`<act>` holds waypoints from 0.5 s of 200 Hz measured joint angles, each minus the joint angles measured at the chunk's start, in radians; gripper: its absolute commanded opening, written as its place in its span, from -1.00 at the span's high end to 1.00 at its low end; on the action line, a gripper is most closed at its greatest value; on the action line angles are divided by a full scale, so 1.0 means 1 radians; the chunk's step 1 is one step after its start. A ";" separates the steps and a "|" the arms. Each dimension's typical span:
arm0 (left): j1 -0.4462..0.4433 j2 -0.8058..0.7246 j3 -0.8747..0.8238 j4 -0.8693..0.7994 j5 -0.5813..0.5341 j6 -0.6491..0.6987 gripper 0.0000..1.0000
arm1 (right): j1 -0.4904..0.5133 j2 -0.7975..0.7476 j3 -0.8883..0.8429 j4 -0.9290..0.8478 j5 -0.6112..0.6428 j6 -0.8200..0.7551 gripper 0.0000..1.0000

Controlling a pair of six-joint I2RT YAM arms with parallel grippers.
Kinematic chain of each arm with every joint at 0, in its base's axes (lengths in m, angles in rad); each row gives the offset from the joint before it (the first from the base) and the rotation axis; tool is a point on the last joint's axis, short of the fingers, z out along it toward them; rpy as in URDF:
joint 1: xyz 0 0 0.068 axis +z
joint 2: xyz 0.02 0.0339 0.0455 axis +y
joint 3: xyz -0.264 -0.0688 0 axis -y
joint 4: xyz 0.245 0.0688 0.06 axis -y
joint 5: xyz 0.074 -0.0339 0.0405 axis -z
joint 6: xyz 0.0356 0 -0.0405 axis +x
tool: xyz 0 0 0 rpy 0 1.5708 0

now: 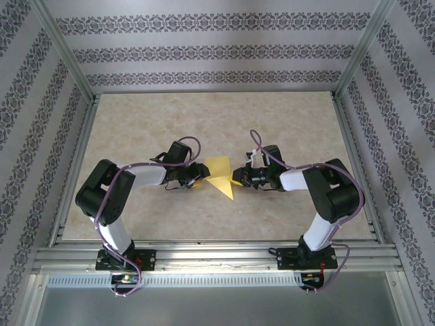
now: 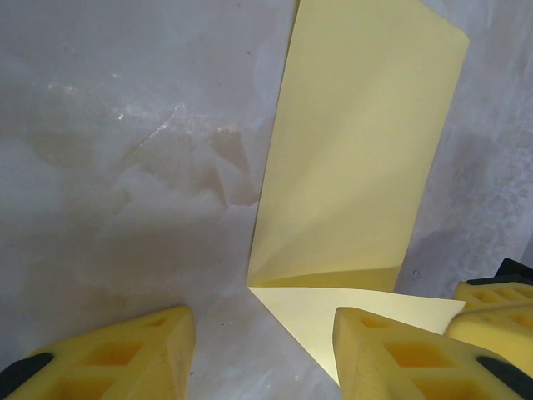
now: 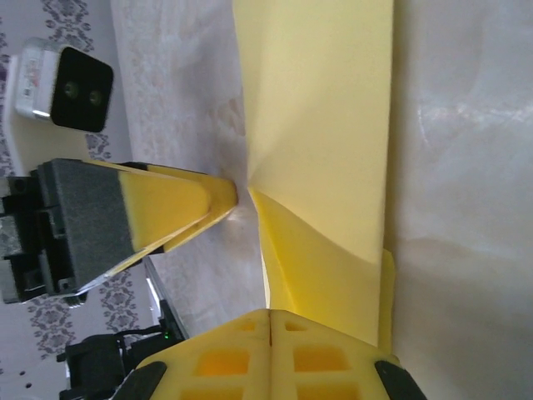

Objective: Fold a paper plane with a square sheet of paper (pick it up from the middle)
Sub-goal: Fourth fold the wing at the center of the table.

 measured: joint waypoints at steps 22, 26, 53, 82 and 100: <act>0.000 0.000 0.002 0.000 0.004 0.000 -0.02 | -0.010 -0.001 -0.013 0.049 -0.019 0.029 0.97; 0.000 0.000 0.002 0.001 0.005 0.000 -0.03 | -0.010 -0.002 -0.014 0.055 -0.024 0.032 0.98; 0.000 0.014 0.007 0.035 0.024 -0.005 -0.05 | -0.010 -0.012 -0.022 0.085 -0.049 0.048 0.97; 0.000 0.036 0.026 0.071 0.040 -0.016 -0.05 | -0.010 -0.013 -0.025 0.119 -0.063 0.070 0.97; 0.000 0.041 0.028 0.095 0.045 -0.030 -0.04 | -0.016 -0.013 -0.030 0.143 -0.070 0.080 0.97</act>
